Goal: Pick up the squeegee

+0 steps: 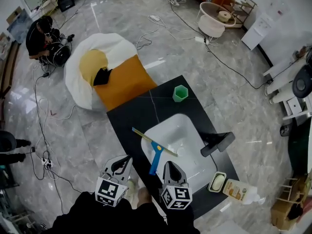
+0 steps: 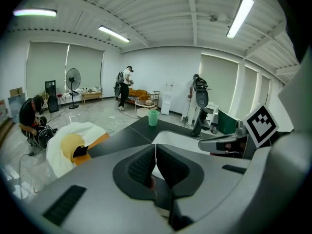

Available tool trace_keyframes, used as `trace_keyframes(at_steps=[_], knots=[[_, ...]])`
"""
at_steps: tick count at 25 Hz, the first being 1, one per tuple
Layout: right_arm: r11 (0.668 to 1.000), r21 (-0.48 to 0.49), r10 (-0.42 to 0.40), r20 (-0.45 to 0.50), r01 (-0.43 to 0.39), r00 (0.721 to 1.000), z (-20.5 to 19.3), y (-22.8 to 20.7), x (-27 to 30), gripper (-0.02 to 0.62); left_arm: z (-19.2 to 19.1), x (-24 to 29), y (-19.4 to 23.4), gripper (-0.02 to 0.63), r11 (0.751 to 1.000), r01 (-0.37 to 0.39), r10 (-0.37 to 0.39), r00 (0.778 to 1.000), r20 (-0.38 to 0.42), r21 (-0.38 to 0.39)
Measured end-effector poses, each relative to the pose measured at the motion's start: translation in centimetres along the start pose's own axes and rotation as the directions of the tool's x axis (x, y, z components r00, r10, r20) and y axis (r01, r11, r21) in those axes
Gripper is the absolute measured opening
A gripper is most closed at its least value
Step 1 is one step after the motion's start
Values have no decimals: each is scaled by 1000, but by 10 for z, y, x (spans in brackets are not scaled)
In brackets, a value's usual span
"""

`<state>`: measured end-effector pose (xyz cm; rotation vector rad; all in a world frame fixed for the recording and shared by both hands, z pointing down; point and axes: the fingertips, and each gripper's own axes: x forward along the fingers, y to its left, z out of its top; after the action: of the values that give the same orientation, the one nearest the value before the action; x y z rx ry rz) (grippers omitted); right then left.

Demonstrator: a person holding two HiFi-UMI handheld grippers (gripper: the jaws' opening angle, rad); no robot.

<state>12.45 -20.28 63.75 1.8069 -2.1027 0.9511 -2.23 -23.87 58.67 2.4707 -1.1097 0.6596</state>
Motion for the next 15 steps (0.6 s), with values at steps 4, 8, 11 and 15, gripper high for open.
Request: trace_keyframes(at_steps=[4,8,11,15], knots=[[999,43,20,-50,-18,999,-9,-2,18,102,0,9,5,25,1000,-4,4,1000,-6,-13],[993,113,40,-110,-28,993,-21,-6,37,161,-5,16,8,25,1000,-8,7,1000,-28,-28],[982,183,68,-151,-40,986,-31,-11,51,204,-6,22,9,25,999,-7,6,999,-34,-36],[969,241,97,-210,-44,973,-48,-15,67,257,-10,28,14,25,999,-16,14,999,-44,-49]])
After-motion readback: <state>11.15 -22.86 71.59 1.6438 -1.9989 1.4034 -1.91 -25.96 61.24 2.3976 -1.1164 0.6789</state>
